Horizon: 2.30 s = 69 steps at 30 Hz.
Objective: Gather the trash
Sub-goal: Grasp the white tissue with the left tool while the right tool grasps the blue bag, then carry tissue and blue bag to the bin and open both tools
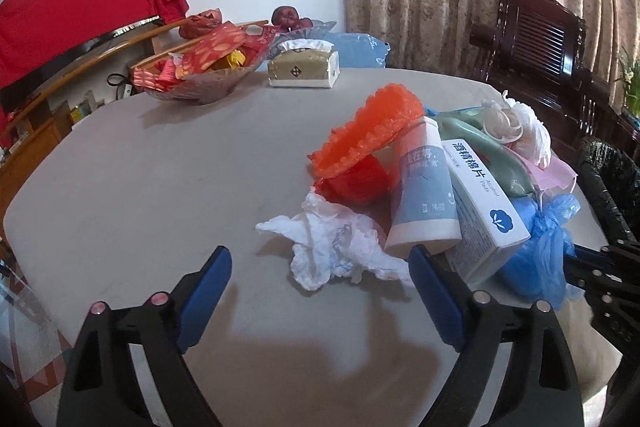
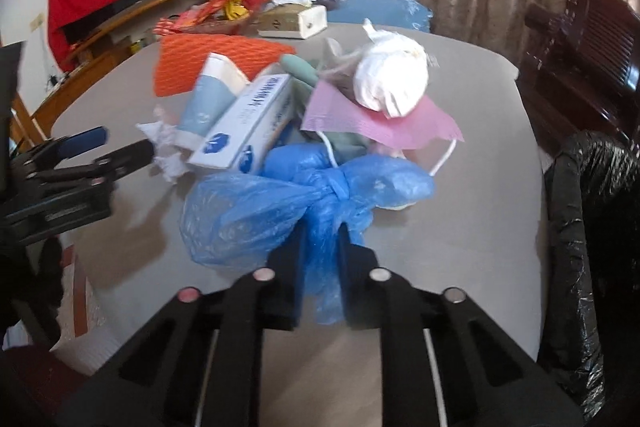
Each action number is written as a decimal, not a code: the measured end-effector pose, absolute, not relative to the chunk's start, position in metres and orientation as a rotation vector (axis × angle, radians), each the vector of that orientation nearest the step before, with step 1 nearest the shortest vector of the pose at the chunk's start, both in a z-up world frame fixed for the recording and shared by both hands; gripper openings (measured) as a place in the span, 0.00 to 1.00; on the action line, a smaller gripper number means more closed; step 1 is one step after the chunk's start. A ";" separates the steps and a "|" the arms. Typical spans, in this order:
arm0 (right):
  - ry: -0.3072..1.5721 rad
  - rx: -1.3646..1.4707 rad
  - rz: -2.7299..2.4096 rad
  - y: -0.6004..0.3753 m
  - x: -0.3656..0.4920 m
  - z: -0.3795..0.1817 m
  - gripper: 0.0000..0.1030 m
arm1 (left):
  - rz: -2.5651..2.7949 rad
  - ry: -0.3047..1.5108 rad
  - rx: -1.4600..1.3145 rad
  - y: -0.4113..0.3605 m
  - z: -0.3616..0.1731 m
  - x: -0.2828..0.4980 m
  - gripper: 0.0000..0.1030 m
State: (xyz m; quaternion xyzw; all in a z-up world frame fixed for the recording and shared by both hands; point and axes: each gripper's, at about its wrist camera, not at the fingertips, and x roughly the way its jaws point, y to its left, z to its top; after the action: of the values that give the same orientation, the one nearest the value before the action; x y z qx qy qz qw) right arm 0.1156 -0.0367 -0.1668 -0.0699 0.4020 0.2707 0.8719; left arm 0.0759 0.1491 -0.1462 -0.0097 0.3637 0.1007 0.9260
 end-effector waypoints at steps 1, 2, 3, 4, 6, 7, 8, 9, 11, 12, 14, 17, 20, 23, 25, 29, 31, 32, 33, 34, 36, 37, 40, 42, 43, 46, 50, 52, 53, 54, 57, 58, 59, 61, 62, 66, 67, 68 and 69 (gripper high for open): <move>0.834 -0.144 0.568 -0.039 0.112 -0.164 0.09 | 0.204 0.746 -0.021 0.149 -0.146 0.076 0.85; 0.824 -0.144 0.569 -0.042 0.109 -0.158 0.09 | 0.202 0.744 -0.018 0.149 -0.146 0.075 0.85; 0.817 -0.144 0.570 -0.044 0.106 -0.154 0.09 | 0.202 0.743 -0.014 0.148 -0.146 0.074 0.85; 0.806 -0.144 0.570 -0.046 0.103 -0.148 0.09 | 0.201 0.743 -0.012 0.148 -0.146 0.073 0.85; 0.786 -0.154 0.558 -0.052 0.099 -0.141 0.09 | 0.200 0.744 -0.018 0.149 -0.147 0.071 0.84; 0.781 -0.162 0.546 -0.055 0.099 -0.139 0.09 | 0.199 0.745 -0.021 0.149 -0.148 0.073 0.84; 0.778 -0.165 0.537 -0.056 0.099 -0.139 0.09 | 0.199 0.745 -0.022 0.149 -0.149 0.072 0.84; 0.778 -0.166 0.520 -0.059 0.101 -0.139 0.09 | 0.200 0.746 -0.022 0.149 -0.150 0.074 0.84; 0.784 -0.158 0.499 -0.064 0.105 -0.142 0.09 | 0.200 0.745 -0.022 0.149 -0.152 0.080 0.81; 0.788 -0.150 0.487 -0.067 0.108 -0.142 0.09 | 0.199 0.746 -0.023 0.149 -0.154 0.082 0.80; 0.788 -0.142 0.477 -0.070 0.110 -0.144 0.09 | 0.200 0.752 -0.029 0.152 -0.157 0.089 0.74; 0.786 -0.142 0.476 -0.070 0.112 -0.144 0.09 | 0.179 0.780 -0.064 0.157 -0.165 0.103 0.58; 0.786 -0.145 0.483 -0.069 0.111 -0.143 0.09 | 0.128 0.817 -0.128 0.164 -0.171 0.112 0.22; 0.781 -0.141 0.488 -0.069 0.109 -0.140 0.09 | 0.116 0.799 -0.158 0.168 -0.167 0.108 0.09; 0.773 -0.127 0.493 -0.070 0.108 -0.136 0.09 | 0.122 0.773 -0.162 0.170 -0.159 0.099 0.08; 0.739 -0.102 0.504 -0.075 0.102 -0.120 0.09 | 0.134 0.727 -0.170 0.174 -0.135 0.080 0.08; 0.714 -0.097 0.506 -0.079 0.096 -0.109 0.09 | 0.124 0.711 -0.176 0.172 -0.121 0.069 0.08; 0.703 -0.095 0.504 -0.082 0.094 -0.105 0.09 | 0.117 0.705 -0.168 0.170 -0.114 0.065 0.08; 0.697 -0.092 0.502 -0.084 0.092 -0.100 0.09 | 0.108 0.697 -0.153 0.165 -0.106 0.061 0.08; 0.687 -0.087 0.498 -0.087 0.090 -0.095 0.09 | 0.095 0.688 -0.142 0.160 -0.100 0.058 0.08; 0.668 -0.073 0.485 -0.096 0.086 -0.087 0.09 | 0.060 0.668 -0.126 0.147 -0.087 0.054 0.08; 0.660 -0.067 0.476 -0.101 0.084 -0.083 0.09 | 0.034 0.655 -0.120 0.138 -0.080 0.052 0.08; 0.637 -0.030 0.441 -0.120 0.082 -0.071 0.09 | -0.055 0.625 -0.103 0.109 -0.063 0.053 0.08; 0.617 -0.013 0.405 -0.136 0.081 -0.064 0.09 | -0.121 0.611 -0.084 0.086 -0.057 0.057 0.08; 0.606 -0.011 0.379 -0.145 0.080 -0.061 0.09 | -0.151 0.606 -0.077 0.076 -0.055 0.059 0.08; 0.593 -0.011 0.304 -0.171 0.079 -0.058 0.09 | -0.254 0.601 -0.052 0.041 -0.051 0.071 0.08; 0.602 0.010 0.174 -0.219 0.077 -0.062 0.09 | -0.392 0.595 -0.006 -0.017 -0.051 0.092 0.08; 0.614 0.032 0.121 -0.242 0.077 -0.066 0.09 | -0.445 0.605 -0.005 -0.040 -0.052 0.103 0.08; 0.617 0.034 0.103 -0.249 0.077 -0.068 0.09 | -0.482 0.611 -0.004 -0.058 -0.053 0.110 0.08; 0.626 0.034 0.069 -0.262 0.078 -0.071 0.10 | -0.504 0.615 -0.001 -0.071 -0.055 0.114 0.08; 0.650 0.044 0.016 -0.284 0.082 -0.082 0.10 | -0.562 0.636 -0.001 -0.107 -0.061 0.130 0.08; 0.659 0.044 -0.002 -0.292 0.084 -0.087 0.11 | -0.574 0.646 0.001 -0.117 -0.064 0.137 0.08; 0.667 0.043 -0.021 -0.299 0.087 -0.092 0.12 | -0.590 0.658 0.001 -0.129 -0.069 0.144 0.08; 0.691 0.042 -0.049 -0.309 0.090 -0.100 0.16 | -0.620 0.683 -0.006 -0.144 -0.075 0.152 0.10; 0.702 0.041 -0.059 -0.312 0.092 -0.102 0.19 | -0.625 0.695 -0.003 -0.149 -0.078 0.156 0.14; 0.732 0.043 -0.125 -0.328 0.092 -0.112 0.57 | -0.672 0.757 -0.044 -0.157 -0.089 0.165 0.53; 0.733 0.048 -0.135 -0.331 0.091 -0.113 0.61 | -0.677 0.762 -0.054 -0.154 -0.091 0.165 0.54; 0.733 0.058 -0.143 -0.334 0.090 -0.114 0.63 | -0.679 0.768 -0.057 -0.151 -0.091 0.166 0.56; 0.729 0.067 -0.150 -0.335 0.089 -0.114 0.68 | -0.670 0.773 -0.059 -0.146 -0.092 0.166 0.58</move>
State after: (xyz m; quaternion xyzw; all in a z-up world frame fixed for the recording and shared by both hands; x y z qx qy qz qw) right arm 0.0886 -0.3355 -0.1142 0.0327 0.3559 -0.0731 0.9311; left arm 0.1662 -0.1465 -0.0923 -0.0282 0.3699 -0.3207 0.8715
